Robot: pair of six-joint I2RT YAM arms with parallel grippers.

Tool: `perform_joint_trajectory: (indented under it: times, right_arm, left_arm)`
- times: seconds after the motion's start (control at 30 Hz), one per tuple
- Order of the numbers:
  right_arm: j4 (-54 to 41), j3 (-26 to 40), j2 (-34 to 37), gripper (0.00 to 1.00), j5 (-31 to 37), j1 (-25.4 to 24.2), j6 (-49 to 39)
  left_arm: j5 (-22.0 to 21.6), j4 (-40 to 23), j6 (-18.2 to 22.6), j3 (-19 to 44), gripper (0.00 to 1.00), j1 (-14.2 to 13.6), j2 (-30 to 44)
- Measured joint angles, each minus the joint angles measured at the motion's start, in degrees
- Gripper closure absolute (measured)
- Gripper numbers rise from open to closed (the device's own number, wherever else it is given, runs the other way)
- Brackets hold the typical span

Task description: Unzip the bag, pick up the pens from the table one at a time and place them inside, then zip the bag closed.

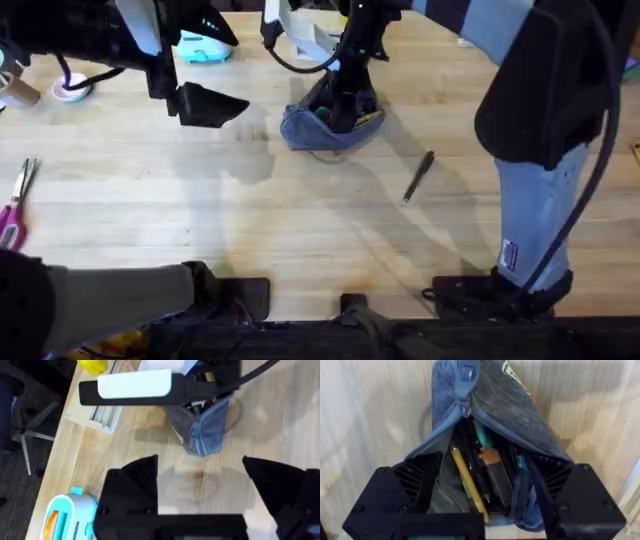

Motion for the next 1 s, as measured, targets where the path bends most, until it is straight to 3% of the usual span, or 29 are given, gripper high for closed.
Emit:
perform_joint_trajectory:
  times: [0.23,0.5,0.77,0.8,1.0]
  right_arm:
    - [0.0,0.0,0.0,0.008,-0.4,-0.1,0.6]
    - [0.4,0.0,-1.0,0.008,-6.1,-2.4,5.4]
    - [0.6,0.0,-10.9,0.008,-6.9,-4.9,7.9]
    - [0.6,0.0,-14.9,0.008,-7.3,-5.9,7.9]
    - [0.4,0.0,-20.2,0.008,-7.5,-8.4,8.0]
  left_arm:
    - [0.0,0.0,0.0,0.0,0.008,0.0,0.0]
    - [0.0,0.0,0.0,0.0,0.008,0.0,0.0]
    - [0.0,0.0,0.0,0.0,0.008,0.0,0.0]
    - [0.0,0.0,0.0,0.0,0.007,0.0,0.0]
    - [0.0,0.0,0.0,0.0,0.008,0.0,0.0]
